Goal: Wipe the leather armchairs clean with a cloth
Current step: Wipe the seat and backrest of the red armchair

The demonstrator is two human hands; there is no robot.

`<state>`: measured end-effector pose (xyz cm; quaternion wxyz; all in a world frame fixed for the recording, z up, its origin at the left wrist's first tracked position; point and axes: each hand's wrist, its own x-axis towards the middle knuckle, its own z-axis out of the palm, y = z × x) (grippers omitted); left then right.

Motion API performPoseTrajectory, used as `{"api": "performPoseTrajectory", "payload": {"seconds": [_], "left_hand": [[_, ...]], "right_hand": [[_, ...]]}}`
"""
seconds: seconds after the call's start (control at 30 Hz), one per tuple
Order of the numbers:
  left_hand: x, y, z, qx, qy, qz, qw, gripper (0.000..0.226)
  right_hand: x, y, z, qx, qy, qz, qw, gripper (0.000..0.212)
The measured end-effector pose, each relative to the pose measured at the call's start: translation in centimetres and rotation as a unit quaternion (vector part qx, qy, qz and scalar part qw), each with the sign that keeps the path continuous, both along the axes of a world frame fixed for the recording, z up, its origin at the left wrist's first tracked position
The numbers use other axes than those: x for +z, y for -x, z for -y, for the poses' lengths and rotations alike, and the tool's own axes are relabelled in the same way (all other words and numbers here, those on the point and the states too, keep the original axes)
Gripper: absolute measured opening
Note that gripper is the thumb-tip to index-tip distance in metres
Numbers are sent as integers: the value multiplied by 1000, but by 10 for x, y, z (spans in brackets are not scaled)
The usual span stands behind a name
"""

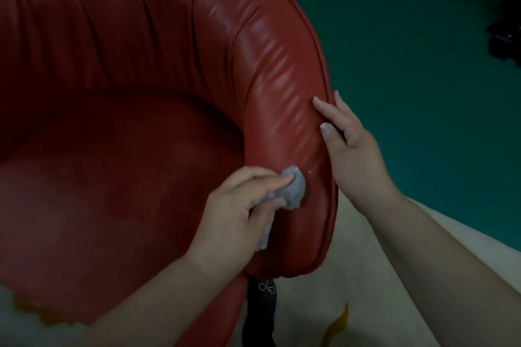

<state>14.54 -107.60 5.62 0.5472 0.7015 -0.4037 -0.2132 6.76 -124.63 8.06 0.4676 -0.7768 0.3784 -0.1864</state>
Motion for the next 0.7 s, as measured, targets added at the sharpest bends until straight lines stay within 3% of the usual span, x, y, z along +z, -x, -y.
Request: {"api": "performPoseTrajectory", "payload": {"seconds": [0.13, 0.27, 0.47, 0.7], "left_hand": [[13, -16, 48, 67, -6, 5, 998, 38], [8, 11, 37, 34, -37, 139, 989, 33], [5, 1, 13, 4, 1, -13, 1000, 29], [-14, 32, 12, 88, 25, 4, 996, 30]], "right_hand": [[2, -2, 3, 3, 16, -8, 1000, 40], [2, -1, 1, -2, 6, -6, 1000, 40], [2, -7, -6, -33, -12, 11, 999, 39], [-1, -13, -13, -56, 20, 12, 998, 39]]}}
